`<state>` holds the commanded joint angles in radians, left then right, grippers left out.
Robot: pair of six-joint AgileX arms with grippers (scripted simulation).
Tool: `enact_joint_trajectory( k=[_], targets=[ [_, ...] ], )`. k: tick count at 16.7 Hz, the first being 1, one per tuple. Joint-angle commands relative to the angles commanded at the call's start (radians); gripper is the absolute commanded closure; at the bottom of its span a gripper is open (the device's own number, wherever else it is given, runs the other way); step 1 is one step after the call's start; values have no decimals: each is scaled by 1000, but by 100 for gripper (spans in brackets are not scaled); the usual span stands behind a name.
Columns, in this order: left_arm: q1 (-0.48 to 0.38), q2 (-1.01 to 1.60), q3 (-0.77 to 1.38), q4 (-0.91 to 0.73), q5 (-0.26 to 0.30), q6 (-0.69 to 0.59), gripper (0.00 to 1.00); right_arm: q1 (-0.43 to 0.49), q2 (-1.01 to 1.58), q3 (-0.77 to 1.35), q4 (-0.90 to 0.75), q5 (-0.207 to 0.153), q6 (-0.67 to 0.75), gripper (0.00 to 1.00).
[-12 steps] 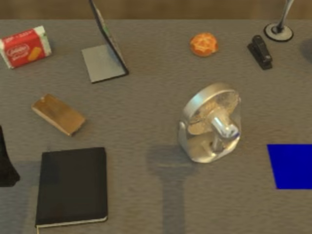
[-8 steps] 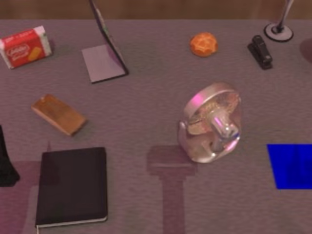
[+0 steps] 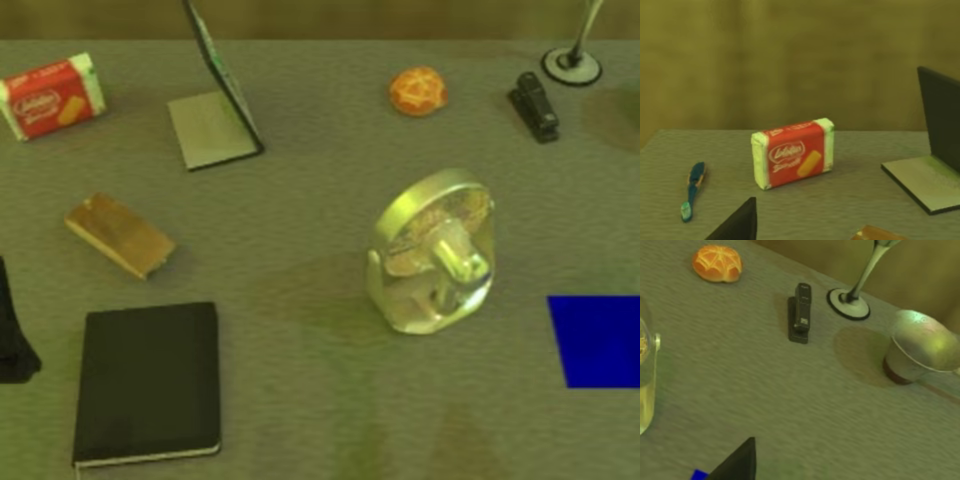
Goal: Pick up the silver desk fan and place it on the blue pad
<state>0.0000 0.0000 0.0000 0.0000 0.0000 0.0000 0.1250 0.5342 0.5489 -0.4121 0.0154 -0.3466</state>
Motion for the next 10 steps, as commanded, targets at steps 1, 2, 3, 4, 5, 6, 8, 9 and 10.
enact_joint_trajectory(
  k=[1,2,3,4,5,6,8,9,10],
  targets=[
    [0,0,0,0,0,0,0,23,96,101,-70,0,-67,0],
    [0,0,0,0,0,0,0,46,197,208,-142,0,-137,0],
    [0,0,0,0,0,0,0,71,302,318,-217,0,-209,0],
    [0,0,0,0,0,0,0,96,410,431,-293,-1,-283,0],
    [0,0,0,0,0,0,0,121,519,546,-370,-2,-357,0],
    [0,0,0,0,0,0,0,147,629,661,-447,-3,-430,0],
    [0,0,0,0,0,0,0,197,847,890,-600,-4,-574,0],
    [0,0,0,0,0,0,0,221,953,1002,-675,-5,-644,0],
    [0,0,0,0,0,0,0,245,1056,1110,-747,-6,-711,0]
  ],
)
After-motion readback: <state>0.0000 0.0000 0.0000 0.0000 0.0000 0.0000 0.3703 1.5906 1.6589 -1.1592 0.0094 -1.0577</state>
